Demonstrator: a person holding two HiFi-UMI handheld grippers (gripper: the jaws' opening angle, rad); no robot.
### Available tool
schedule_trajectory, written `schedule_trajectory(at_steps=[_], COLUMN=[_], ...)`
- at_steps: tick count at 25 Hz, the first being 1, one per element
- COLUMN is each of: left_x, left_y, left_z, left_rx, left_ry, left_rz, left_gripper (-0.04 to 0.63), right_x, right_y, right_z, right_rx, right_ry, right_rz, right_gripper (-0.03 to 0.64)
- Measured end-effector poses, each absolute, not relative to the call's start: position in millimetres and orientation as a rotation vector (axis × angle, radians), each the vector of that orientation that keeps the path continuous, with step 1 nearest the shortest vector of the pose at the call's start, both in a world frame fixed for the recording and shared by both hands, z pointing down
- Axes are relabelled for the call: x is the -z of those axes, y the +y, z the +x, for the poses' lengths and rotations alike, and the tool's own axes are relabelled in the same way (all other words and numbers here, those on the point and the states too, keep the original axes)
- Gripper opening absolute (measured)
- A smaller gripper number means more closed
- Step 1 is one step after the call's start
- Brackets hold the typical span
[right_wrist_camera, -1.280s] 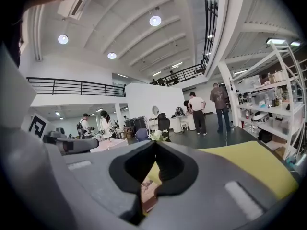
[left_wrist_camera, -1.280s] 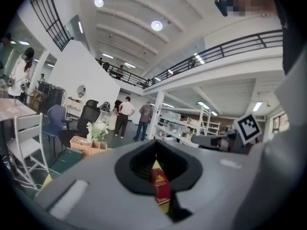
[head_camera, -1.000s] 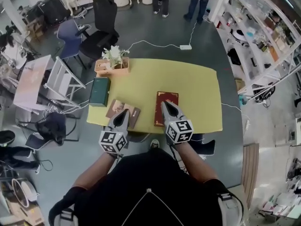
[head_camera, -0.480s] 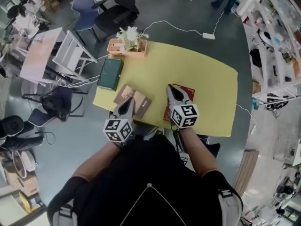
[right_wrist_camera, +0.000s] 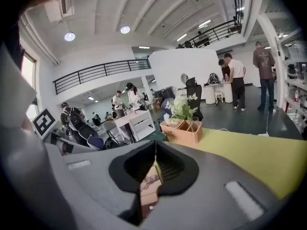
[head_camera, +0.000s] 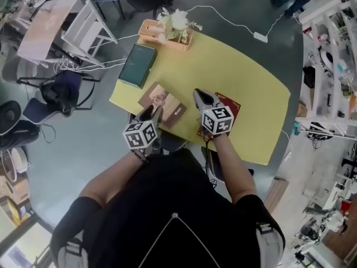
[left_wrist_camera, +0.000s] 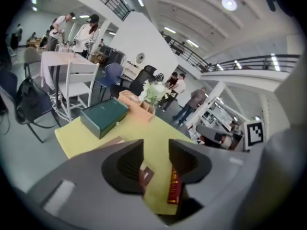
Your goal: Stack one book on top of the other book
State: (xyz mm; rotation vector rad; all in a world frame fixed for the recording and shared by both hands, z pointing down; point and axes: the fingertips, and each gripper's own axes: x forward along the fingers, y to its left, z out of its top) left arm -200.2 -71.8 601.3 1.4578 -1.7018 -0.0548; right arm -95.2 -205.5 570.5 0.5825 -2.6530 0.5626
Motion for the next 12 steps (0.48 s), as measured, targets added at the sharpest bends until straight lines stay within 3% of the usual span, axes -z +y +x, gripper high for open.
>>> schedule_trajectory(at_steps=[2, 12], left_x=[-623.8, -740.1], left_y=[-67.3, -47.6], left_z=[-207.4, -225.9], left_rx=[0.067, 0.083], left_ry=[-1.68, -1.608], left_rz=[1.379, 0.999], left_gripper=[0.193, 0.285], right_x=[-596.6, -727.2], right_y=[-206.3, -184.0], right_z=[-112.7, -173.3], right_rx=[-0.589, -0.61], right_ry=[-2.609, -2.373], right_rz=[0.503, 0.202], right_gripper=[0.116, 0.167])
